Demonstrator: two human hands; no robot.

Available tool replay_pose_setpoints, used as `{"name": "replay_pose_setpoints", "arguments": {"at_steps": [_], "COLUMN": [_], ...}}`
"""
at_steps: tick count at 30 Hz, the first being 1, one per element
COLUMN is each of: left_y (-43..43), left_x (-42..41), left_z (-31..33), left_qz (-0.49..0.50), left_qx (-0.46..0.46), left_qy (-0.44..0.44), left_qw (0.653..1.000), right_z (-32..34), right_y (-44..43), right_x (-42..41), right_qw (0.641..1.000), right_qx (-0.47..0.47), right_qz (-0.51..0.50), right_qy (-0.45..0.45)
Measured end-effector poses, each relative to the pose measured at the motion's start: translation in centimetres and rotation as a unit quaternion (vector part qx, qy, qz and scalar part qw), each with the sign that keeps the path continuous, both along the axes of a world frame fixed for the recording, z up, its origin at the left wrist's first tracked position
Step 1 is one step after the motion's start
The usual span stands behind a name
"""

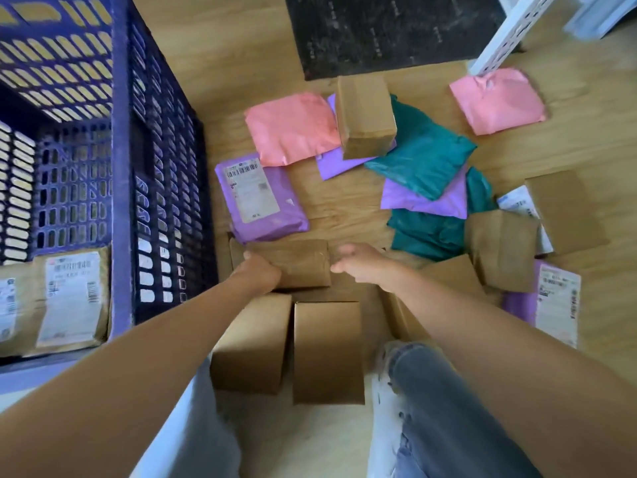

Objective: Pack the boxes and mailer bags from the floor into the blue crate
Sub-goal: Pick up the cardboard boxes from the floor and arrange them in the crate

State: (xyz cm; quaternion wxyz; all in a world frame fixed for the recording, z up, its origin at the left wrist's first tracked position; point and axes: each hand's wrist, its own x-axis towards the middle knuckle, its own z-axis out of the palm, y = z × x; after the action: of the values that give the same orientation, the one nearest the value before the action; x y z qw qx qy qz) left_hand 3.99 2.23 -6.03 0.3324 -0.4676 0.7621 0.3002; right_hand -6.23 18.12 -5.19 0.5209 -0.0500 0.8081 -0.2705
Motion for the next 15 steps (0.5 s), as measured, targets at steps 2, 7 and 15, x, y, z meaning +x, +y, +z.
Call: {"name": "replay_pose_setpoints", "arguments": {"at_steps": [2,7,15], "left_y": [0.0,-0.1,0.0], "left_x": [0.2,0.0,-1.5], "left_z": [-0.5,0.0,3.7], "left_qz": [0.033,0.085,0.151], "left_qx": [0.000,0.006,0.033], "left_qy": [0.003,0.044,0.136], "left_qw": [0.999,0.995,0.979], "right_z": [-0.5,-0.9,3.5], "right_y": [-0.4,-1.0,-0.4], "right_x": [0.7,1.5,-0.2], "right_qw": [1.000,0.998,0.994], "right_qx": [0.007,0.007,0.011], "right_qz": [0.006,-0.032,-0.108], "right_qy": [-0.015,-0.049,-0.005]}}
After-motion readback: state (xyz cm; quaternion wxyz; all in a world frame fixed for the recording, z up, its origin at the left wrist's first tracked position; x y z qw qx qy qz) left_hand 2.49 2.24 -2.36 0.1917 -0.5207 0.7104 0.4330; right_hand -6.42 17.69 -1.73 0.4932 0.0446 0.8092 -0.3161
